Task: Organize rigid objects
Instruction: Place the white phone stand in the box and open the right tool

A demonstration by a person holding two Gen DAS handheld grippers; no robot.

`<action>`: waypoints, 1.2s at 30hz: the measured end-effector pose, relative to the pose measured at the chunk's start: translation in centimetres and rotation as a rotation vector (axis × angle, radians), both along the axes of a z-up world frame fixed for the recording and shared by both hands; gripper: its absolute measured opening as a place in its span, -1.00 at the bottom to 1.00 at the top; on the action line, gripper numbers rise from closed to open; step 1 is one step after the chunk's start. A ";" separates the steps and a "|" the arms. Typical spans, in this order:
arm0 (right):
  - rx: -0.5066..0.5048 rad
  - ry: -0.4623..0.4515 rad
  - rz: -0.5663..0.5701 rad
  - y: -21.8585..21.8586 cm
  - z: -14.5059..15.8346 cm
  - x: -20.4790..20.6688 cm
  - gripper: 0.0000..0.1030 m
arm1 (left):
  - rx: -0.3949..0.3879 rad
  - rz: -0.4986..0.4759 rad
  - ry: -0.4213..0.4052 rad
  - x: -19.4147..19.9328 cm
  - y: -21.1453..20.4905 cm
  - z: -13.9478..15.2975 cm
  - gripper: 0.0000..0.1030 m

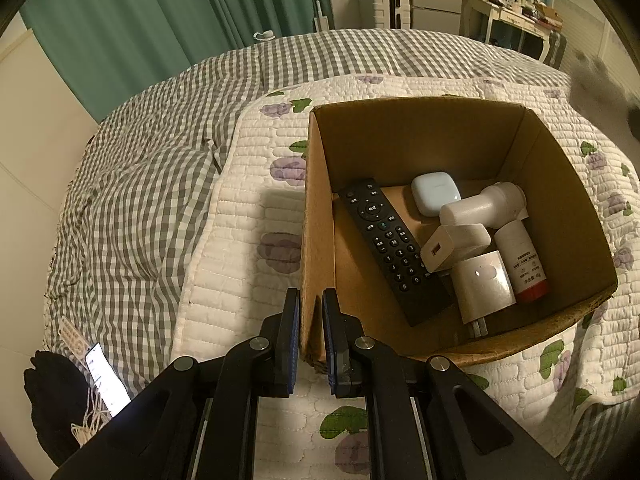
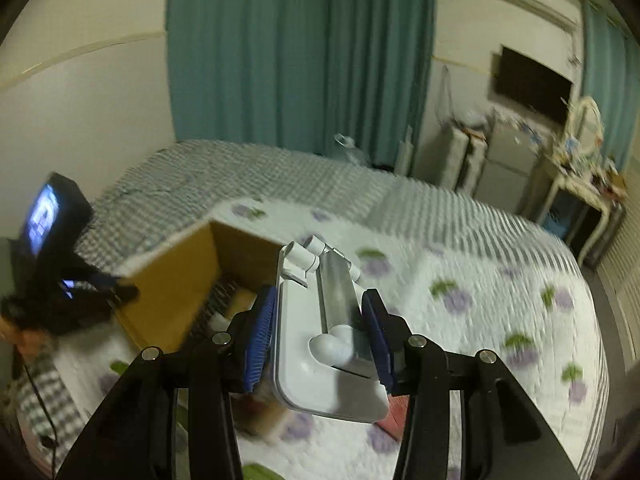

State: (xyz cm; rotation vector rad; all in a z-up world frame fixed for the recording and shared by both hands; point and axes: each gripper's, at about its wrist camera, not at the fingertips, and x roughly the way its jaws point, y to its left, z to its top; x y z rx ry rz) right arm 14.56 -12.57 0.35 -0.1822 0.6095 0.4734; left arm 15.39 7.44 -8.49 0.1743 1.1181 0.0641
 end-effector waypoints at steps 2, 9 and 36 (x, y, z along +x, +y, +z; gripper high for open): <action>0.005 0.001 0.045 2.1 0.4 0.2 -0.16 | -0.003 0.000 0.001 0.0 0.0 0.0 -0.81; -0.040 0.074 0.130 8.2 -2.8 1.6 -0.16 | -0.004 0.000 0.001 0.0 -0.1 0.0 -0.81; -0.008 0.061 0.121 6.9 -3.4 0.7 0.48 | -0.018 0.003 0.004 -0.1 0.3 -0.1 -0.81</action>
